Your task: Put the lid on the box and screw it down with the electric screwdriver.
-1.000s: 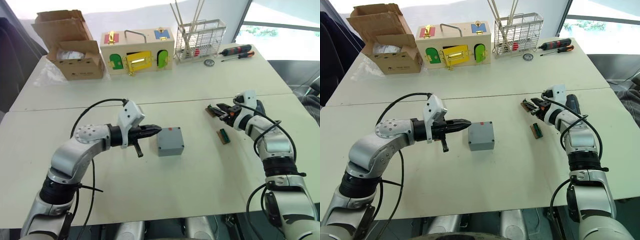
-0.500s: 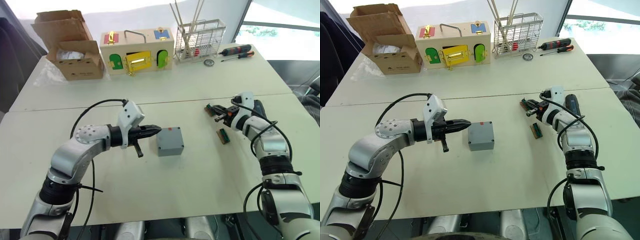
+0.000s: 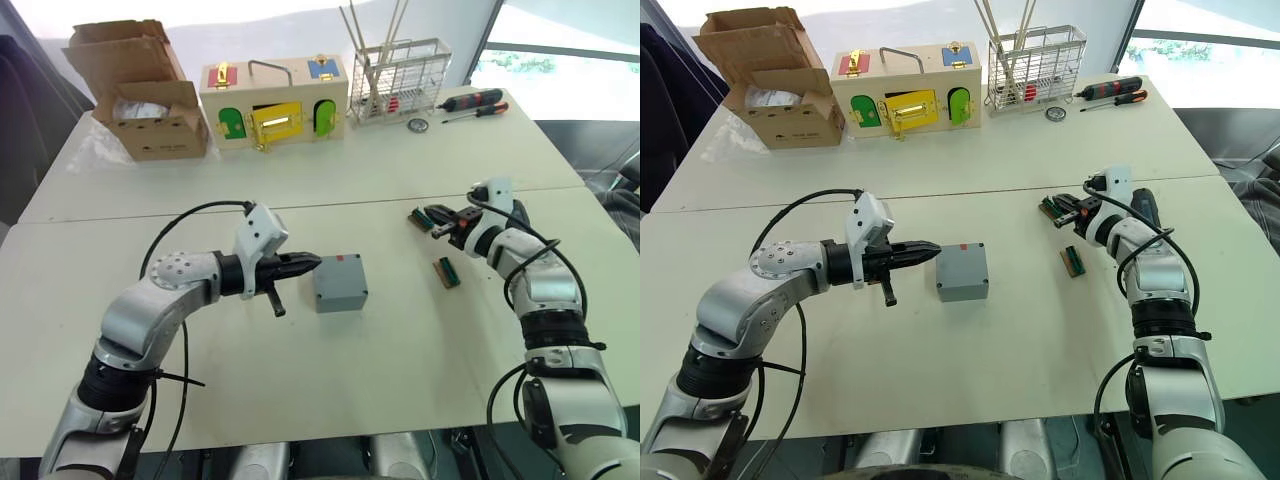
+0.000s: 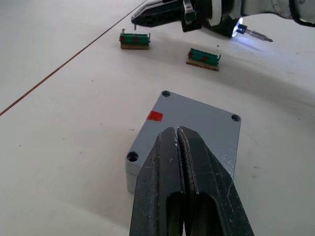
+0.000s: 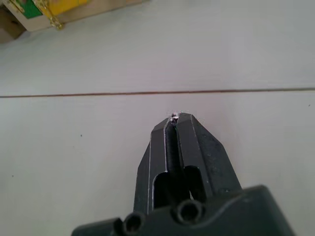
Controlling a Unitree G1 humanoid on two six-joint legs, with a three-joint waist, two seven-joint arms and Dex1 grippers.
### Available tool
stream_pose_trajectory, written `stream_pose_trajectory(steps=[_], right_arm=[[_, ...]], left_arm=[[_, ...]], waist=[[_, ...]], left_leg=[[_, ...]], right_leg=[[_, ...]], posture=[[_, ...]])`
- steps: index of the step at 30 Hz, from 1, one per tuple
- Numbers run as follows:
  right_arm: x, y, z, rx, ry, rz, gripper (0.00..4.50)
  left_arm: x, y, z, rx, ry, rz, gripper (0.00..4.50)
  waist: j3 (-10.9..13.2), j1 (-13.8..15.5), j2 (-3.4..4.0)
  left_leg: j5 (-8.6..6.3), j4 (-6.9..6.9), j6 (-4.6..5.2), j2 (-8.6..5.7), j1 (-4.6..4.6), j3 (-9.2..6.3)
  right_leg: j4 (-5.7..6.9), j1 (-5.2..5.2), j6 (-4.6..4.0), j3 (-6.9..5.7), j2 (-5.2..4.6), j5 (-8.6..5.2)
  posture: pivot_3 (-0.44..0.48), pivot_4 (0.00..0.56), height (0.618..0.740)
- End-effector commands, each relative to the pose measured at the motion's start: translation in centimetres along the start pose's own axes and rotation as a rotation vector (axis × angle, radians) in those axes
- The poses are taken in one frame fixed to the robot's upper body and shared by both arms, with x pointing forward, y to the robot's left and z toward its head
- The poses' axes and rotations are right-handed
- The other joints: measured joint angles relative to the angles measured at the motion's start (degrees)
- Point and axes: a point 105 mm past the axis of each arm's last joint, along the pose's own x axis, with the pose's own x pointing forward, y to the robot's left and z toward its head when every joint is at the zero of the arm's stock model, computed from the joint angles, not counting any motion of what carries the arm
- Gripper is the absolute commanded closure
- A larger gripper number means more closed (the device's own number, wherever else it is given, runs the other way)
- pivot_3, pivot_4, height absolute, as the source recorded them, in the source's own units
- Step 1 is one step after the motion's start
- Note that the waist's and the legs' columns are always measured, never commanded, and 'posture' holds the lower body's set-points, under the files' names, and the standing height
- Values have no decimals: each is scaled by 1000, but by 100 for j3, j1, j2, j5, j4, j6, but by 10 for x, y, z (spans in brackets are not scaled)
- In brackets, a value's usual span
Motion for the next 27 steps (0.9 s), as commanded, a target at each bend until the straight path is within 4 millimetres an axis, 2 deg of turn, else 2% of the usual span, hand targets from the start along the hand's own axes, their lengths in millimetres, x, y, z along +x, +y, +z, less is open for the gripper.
stream_pose_trajectory(steps=[1,4,7,14,17,22,27], right_arm=[[-9,-4,42,-39,-124,-12,4423],[-15,8,65,-49,-183,30,4423],[-28,46,77,-49,-217,186,4423],[-50,113,66,-20,-181,463,4423],[-53,136,48,-4,-134,540,4423],[-51,147,37,4,-107,567,4423],[-46,143,31,-6,-95,545,4423]], left_arm=[[-6,-2,7,24,-24,-3,4500],[-10,2,7,18,-24,6,4500],[-17,3,8,11,-23,7,4500],[-31,-5,-1,-3,36,-38,4500],[-36,-7,-8,-2,74,-53,4500],[-38,-8,-8,-3,79,-57,4500],[-37,-7,-10,-3,83,-50,4500]], waist=[[0,1,0],[0,0,1],[0,5,0],[0,13,0],[0,11,1],[0,21,1],[0,15,1]], left_leg=[[0,0,0,0,0,0],[0,0,0,0,0,0],[0,-2,0,3,-1,-2],[-1,-1,2,3,0,-4],[-1,-1,2,3,0,-5],[-1,0,2,2,0,-5],[-1,-1,1,2,0,-5]], right_leg=[[0,0,0,0,0,0],[0,-1,0,0,0,0],[2,-2,0,0,0,0],[2,0,0,0,-1,0],[4,-1,0,0,0,-1],[6,-1,0,0,-1,-1],[10,-3,0,0,-1,-1]], posture=[[0,150,734],[0,150,734],[0,150,734],[0,150,734],[0,150,734],[0,150,734],[0,150,734]])
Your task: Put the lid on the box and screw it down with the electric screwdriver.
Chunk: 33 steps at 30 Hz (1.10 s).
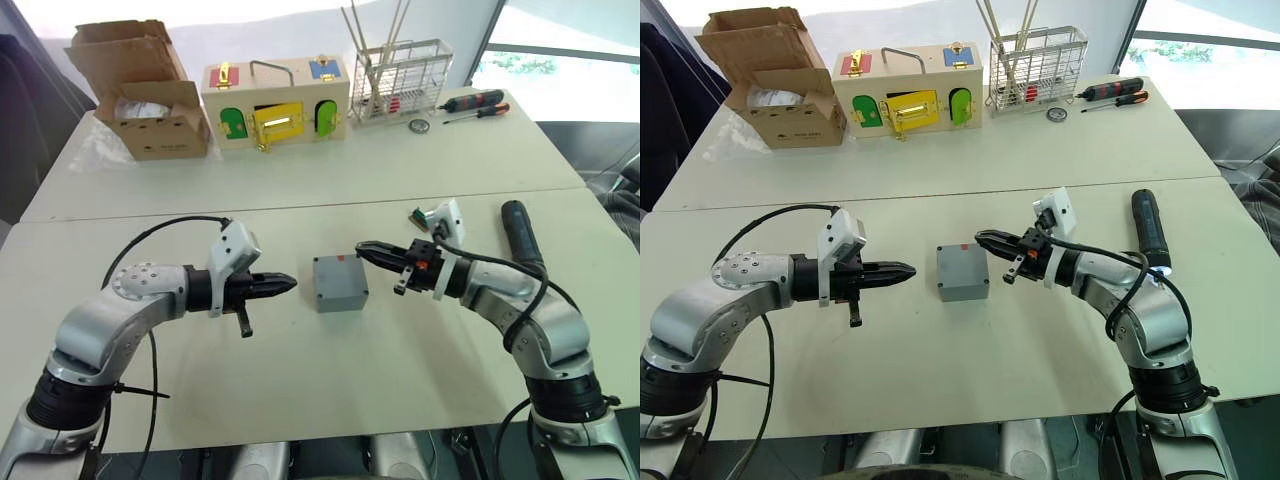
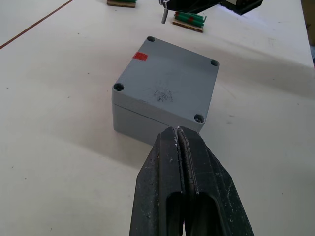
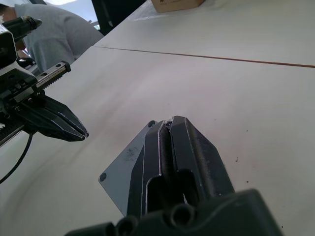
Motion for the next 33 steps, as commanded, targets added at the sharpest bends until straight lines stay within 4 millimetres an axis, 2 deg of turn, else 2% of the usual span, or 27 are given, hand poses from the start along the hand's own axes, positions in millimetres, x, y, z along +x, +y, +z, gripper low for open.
stream_pose_trajectory(steps=[1,26,29,33], right_arm=[[1,-3,4,-38,-20,-16,4423],[12,-6,-19,-37,47,-1,4423],[12,-7,-20,-50,61,-3,3512],[8,-11,-21,-111,101,-9,1458]], left_arm=[[-3,-3,9,46,-23,4,4500],[1,-2,10,51,-30,22,4500],[1,-2,11,52,-32,22,4500],[1,0,12,55,-34,22,4500]], waist=[[0,1,0],[0,-1,0],[0,-1,0],[0,3,0]], left_leg=[[0,0,0,0,0,0],[0,0,0,0,0,0],[0,0,0,0,0,0],[0,0,0,-1,0,1]], right_leg=[[1,0,0,0,0,0],[3,-2,0,0,0,0],[3,-2,0,0,0,0],[4,-2,0,0,0,0]], posture=[[0,150,734],[0,150,734],[0,150,734],[0,150,734]])
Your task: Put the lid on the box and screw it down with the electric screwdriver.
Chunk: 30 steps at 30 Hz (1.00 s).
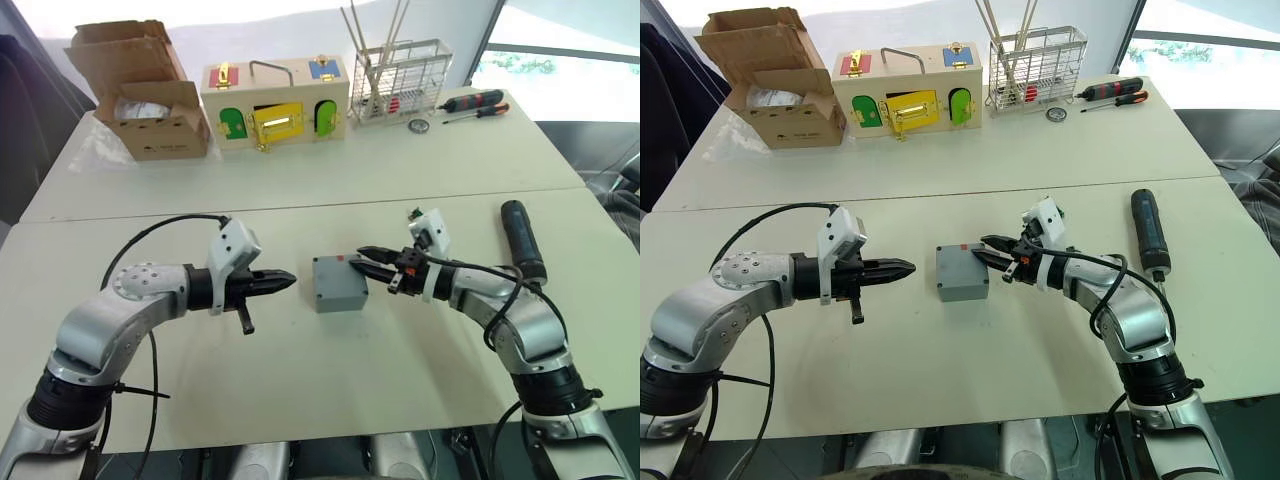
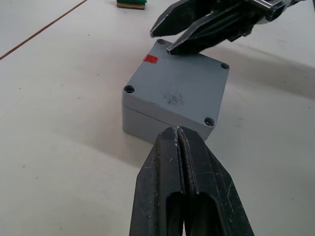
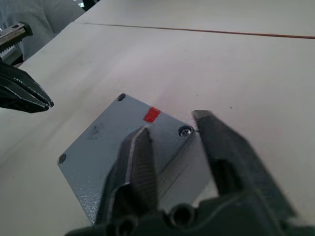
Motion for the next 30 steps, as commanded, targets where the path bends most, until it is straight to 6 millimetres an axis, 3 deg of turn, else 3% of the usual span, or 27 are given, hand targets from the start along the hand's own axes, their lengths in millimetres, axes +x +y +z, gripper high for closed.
stream_pose_trajectory(steps=[1,3,4,9,13,16,20,23,25,30], right_arm=[[-3,-2,7,-47,0,1,924],[-7,-7,10,-75,7,-20,193],[-11,-11,13,-86,8,-39,32],[-45,-41,43,-53,-9,-162,32],[-97,-90,62,-34,127,-364,32],[-130,-112,77,-3,222,-429,32],[-161,-130,63,52,445,-499,32],[-191,-130,37,270,655,-493,32],[-200,-124,29,421,706,-447,32],[-208,-136,15,480,817,-432,32]], left_arm=[[1,-3,11,51,-31,-11,4500],[2,-3,12,54,-34,-12,4500],[3,-2,13,57,-38,-14,4500],[6,-3,23,82,-76,-44,4500],[19,-12,20,166,-43,-126,4500],[28,-17,29,199,-85,-162,4500],[37,-22,40,254,-132,-180,4500],[43,-34,46,288,-174,-211,4500],[48,-42,47,299,-197,-229,4500],[56,-47,46,291,-227,-218,4500]], waist=[[0,0,0],[0,1,0],[0,3,0],[0,10,0],[1,15,1],[2,25,2],[1,-5,0],[3,-16,7],[4,-12,7],[4,-26,9]], left_leg=[[0,0,0,0,0,0],[0,0,0,0,0,0],[0,0,0,0,0,0],[0,1,0,-1,0,0],[0,0,1,-2,-1,3],[-6,0,12,-2,-2,10],[-21,-5,36,0,-2,10],[-23,-2,40,-1,-1,29],[-23,-1,40,1,-3,32],[-22,2,38,-1,-3,43]], right_leg=[[0,0,0,0,0,0],[0,0,0,0,0,0],[0,0,0,0,0,0],[0,1,0,0,-1,0],[-2,1,0,1,-2,0],[-12,2,-1,3,-3,0],[-25,4,0,-3,2,0],[-28,5,0,6,-2,0],[-34,4,0,9,-3,0],[-37,4,2,13,-3,1]], posture=[[0,150,734],[0,150,734],[0,150,734],[0,150,734],[0,150,734],[0,150,734],[0,150,734],[0,150,734],[0,150,734],[0,150,734]])
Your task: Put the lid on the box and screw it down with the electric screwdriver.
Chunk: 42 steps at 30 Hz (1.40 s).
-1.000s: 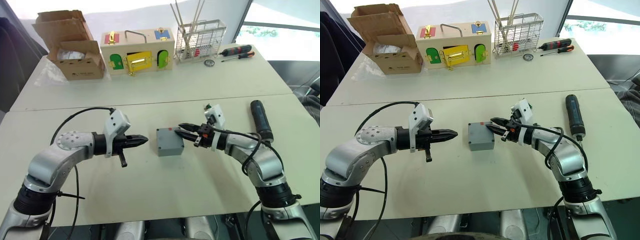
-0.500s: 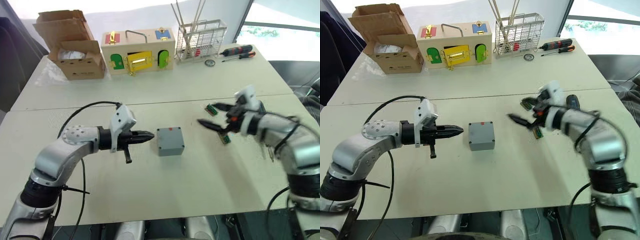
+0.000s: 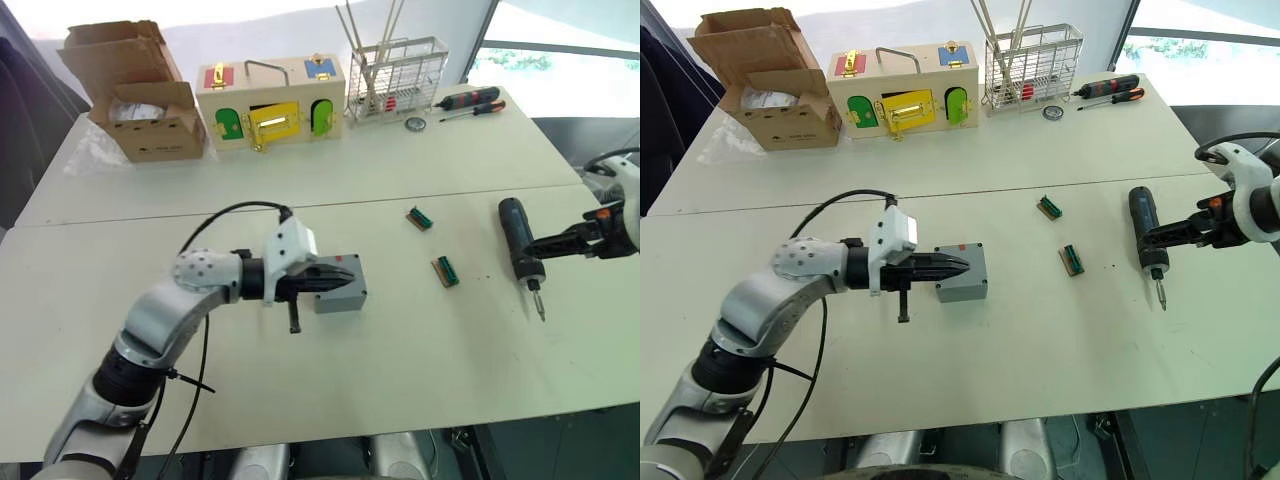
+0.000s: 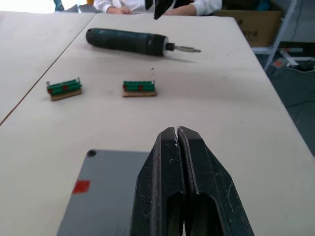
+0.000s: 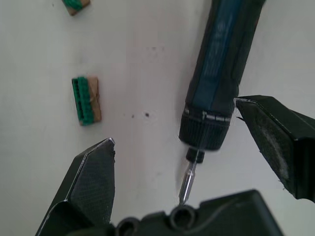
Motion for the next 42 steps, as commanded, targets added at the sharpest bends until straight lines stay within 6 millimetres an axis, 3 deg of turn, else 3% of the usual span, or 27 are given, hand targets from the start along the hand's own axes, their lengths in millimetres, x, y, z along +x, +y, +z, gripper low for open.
stream_pose_trajectory(steps=[1,8,20,24,29,35,42], right_arm=[[-1,-13,1,22,50,-13,32],[27,-29,11,60,115,-74,32],[64,-29,-9,-34,267,-91,32],[75,-25,-3,-21,229,-99,1029],[82,-26,-20,-53,312,-82,2568],[85,-27,-29,-4,306,-71,2636],[75,-34,0,70,75,-129,2636]], left_arm=[[3,-4,7,42,-34,25,4500],[-1,-15,2,-6,-39,90,4500],[-8,-16,0,-35,-9,184,4500],[-8,-13,-3,-46,2,197,4500],[-11,-9,-5,-41,26,196,4500],[-16,-8,-7,-43,40,192,4500],[-25,-1,-9,-46,61,184,4500]], waist=[[0,-13,0],[0,10,1],[-2,-10,4],[-4,-7,4],[-6,-10,2],[-16,6,-13],[-28,-26,-32]], left_leg=[[1,0,-2,-2,2,2],[11,-5,-20,0,-1,5],[15,0,-29,-6,-2,-5],[16,0,-31,-5,-1,-8],[16,-1,-31,-5,1,-9],[17,0,-32,-5,3,-16],[18,5,-34,-5,5,-18]], right_leg=[[0,0,0,0,1,0],[4,-12,0,7,2,0],[11,-10,0,5,2,1],[14,-9,0,5,2,1],[14,-8,0,3,4,1],[13,0,0,-2,4,0],[12,6,-1,-1,5,1]], posture=[[0,150,734],[0,150,734],[0,150,734],[0,150,734],[0,150,734],[0,150,734],[0,150,734]])
